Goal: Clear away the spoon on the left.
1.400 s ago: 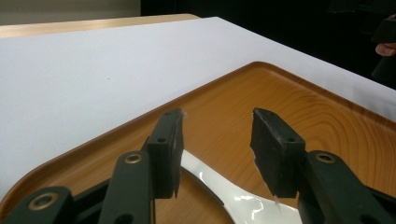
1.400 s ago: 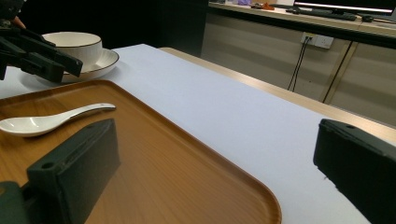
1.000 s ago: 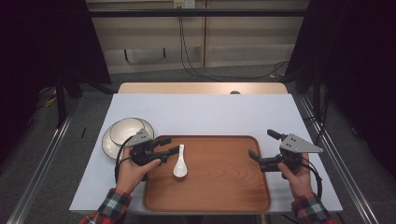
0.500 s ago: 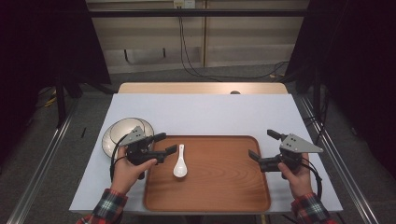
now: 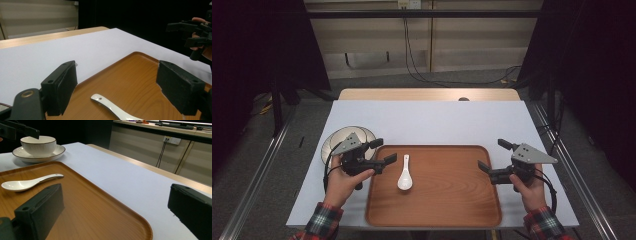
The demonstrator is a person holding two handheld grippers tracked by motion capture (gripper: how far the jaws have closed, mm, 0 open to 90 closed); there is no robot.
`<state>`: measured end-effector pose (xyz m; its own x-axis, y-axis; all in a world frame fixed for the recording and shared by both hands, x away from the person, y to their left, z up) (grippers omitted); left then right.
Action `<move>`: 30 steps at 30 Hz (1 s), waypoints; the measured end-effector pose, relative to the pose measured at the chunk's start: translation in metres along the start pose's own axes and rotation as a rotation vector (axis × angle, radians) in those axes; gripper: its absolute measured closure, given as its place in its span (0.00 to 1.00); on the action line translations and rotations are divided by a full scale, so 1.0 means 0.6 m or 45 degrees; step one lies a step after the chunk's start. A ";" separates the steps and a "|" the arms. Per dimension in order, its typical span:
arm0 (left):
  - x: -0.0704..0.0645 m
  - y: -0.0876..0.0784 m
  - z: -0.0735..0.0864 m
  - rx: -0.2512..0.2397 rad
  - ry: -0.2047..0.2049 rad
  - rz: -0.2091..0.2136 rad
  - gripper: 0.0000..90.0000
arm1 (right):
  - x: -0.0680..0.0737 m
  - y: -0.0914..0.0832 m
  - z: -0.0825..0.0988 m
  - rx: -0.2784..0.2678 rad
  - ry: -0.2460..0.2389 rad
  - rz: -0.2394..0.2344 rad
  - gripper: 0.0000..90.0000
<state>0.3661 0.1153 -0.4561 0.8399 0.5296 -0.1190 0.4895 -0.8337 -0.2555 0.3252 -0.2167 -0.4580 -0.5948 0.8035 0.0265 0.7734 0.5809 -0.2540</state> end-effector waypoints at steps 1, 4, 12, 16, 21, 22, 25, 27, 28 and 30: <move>0.001 -0.001 -0.002 -0.011 -0.007 -0.006 0.19 | 0.000 0.000 0.000 0.001 0.002 0.003 0.00; 0.004 -0.008 -0.006 -0.021 -0.002 -0.003 0.18 | -0.001 -0.001 0.000 0.002 -0.001 0.007 0.00; 0.018 -0.031 -0.019 -0.061 -0.017 -0.025 0.16 | 0.001 0.000 0.001 0.004 0.002 -0.003 0.00; 0.026 -0.043 -0.024 -0.077 -0.018 -0.041 0.16 | 0.000 0.000 0.000 0.002 0.003 -0.004 0.00; 0.036 -0.057 -0.028 -0.094 -0.022 -0.055 0.16 | 0.001 0.001 0.001 0.003 0.003 -0.006 0.00; 0.037 -0.060 -0.029 -0.093 -0.024 -0.055 0.16 | 0.001 0.001 0.001 0.003 0.008 0.000 0.00; 0.043 -0.067 -0.030 -0.101 -0.029 -0.068 0.15 | 0.000 0.001 0.001 0.003 0.003 -0.002 0.00; 0.050 -0.072 -0.030 -0.104 -0.027 -0.088 0.15 | 0.000 0.001 0.001 0.005 0.001 -0.005 0.00; 0.051 -0.075 -0.030 -0.103 -0.031 -0.085 0.15 | 0.001 0.001 0.002 0.009 0.005 -0.007 0.00; 0.055 -0.079 -0.030 -0.108 -0.035 -0.085 0.15 | 0.001 0.001 0.002 0.008 0.004 -0.003 0.00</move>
<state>0.3747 0.1695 -0.4304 0.7983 0.5877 -0.1312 0.5635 -0.8059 -0.1817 0.3252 -0.2163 -0.4593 -0.5960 0.8024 0.0302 0.7704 0.5820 -0.2602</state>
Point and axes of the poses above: each handheld gripper's, and its own axes: y roughly forward along the jaws, z roughly out of its underside, x roughly to its left, the point moved 9 cm from there along y, roughly forward along the jaws, and after that the axes turned 5 degrees about y, right-handed, at the moved point
